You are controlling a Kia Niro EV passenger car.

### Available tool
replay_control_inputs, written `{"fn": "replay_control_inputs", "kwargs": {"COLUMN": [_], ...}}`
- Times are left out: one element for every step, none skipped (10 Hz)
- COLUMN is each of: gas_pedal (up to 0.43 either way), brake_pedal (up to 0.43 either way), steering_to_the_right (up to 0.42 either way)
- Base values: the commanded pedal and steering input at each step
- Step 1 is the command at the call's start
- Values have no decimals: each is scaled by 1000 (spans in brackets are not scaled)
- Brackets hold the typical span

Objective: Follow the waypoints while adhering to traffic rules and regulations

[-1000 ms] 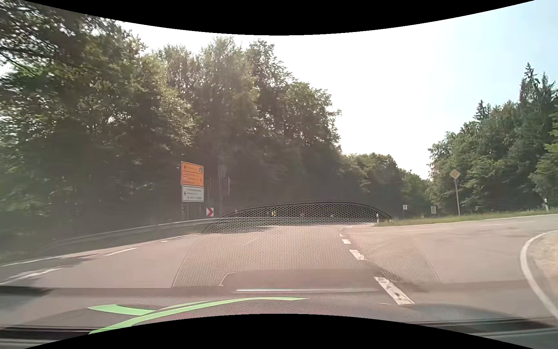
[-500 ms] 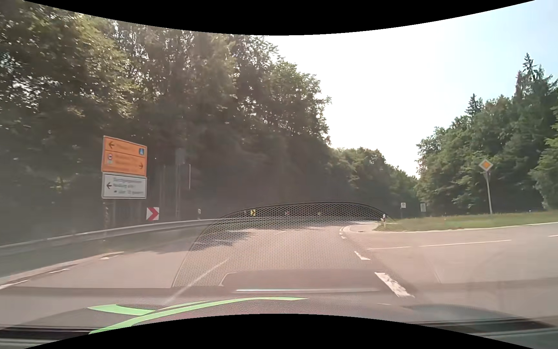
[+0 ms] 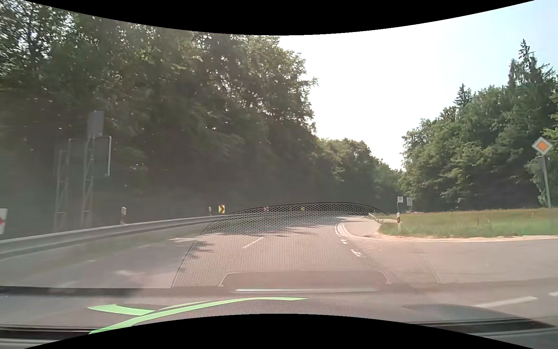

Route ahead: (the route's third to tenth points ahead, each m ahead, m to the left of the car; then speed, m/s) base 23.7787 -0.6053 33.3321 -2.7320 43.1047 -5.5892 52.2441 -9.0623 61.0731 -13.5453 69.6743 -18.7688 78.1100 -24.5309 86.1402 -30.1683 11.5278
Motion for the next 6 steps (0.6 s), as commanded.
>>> {"fn": "replay_control_inputs", "kwargs": {"gas_pedal": [67, 67, 67, 67, 67, 67], "brake_pedal": [0, 0, 0, 0, 0, 0], "steering_to_the_right": [53, 52, 52, 51, 51, 50]}}
